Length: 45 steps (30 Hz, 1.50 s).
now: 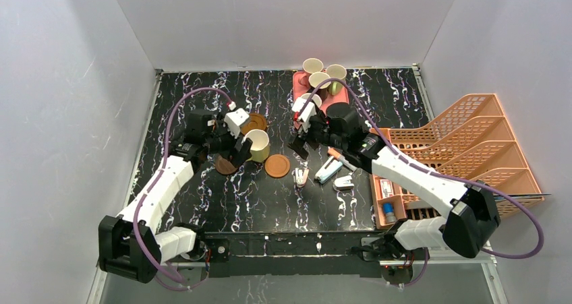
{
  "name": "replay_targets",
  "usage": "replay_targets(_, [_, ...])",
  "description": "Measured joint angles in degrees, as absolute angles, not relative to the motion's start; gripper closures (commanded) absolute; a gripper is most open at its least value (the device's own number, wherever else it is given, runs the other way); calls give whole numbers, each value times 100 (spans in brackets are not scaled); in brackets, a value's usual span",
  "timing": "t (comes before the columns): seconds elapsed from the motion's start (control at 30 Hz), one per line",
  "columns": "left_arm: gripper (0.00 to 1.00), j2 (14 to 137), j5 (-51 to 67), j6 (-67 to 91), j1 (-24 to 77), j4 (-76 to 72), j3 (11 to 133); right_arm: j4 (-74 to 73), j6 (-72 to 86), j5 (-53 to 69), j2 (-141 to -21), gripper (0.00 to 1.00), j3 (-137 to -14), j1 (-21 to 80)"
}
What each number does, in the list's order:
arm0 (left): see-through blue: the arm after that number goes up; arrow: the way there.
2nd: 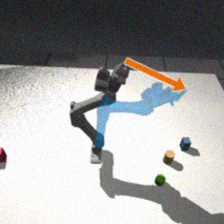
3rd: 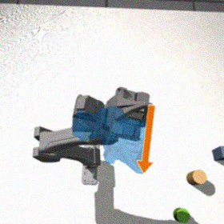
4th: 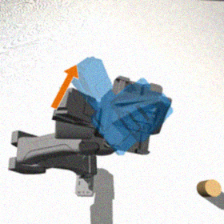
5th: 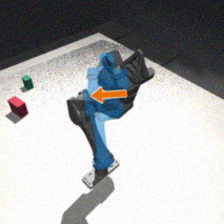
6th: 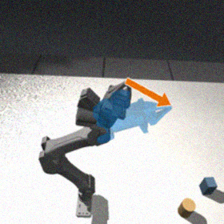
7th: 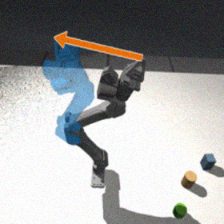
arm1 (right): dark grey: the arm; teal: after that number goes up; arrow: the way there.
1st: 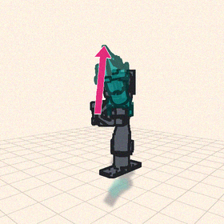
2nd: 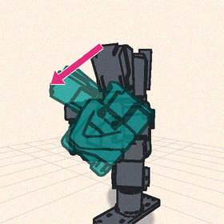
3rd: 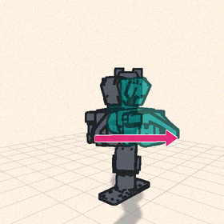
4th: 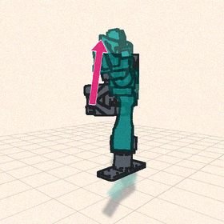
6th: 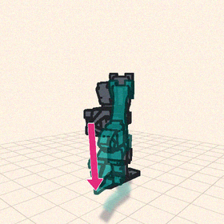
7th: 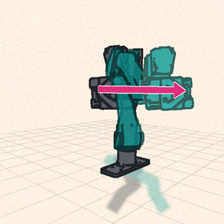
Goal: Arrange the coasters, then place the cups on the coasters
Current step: Pick up the cup at the center of the board.
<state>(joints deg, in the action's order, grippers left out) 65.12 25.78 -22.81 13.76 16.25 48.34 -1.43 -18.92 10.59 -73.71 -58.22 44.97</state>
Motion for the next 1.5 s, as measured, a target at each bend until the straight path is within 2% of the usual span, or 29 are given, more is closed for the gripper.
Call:
replay_targets(0.67, [2,7179,2410,-2591,1599,1332,4534,456,-1898,867,-7452,2,-5446,4421])
replay_targets(1.07, [16,8025,2226,-2589,1599,967,4582,622,-1992,869,-7234,2,-5339,4353])
replay_targets(1.37, [23,8058,2233,-2534,1599,779,4584,672,-2001,873,-7129,2,-5260,4313])
replay_targets(1.5, [31,8053,2228,-2499,1599,650,4584,698,-2021,873,-7126,2,-5260,4311])
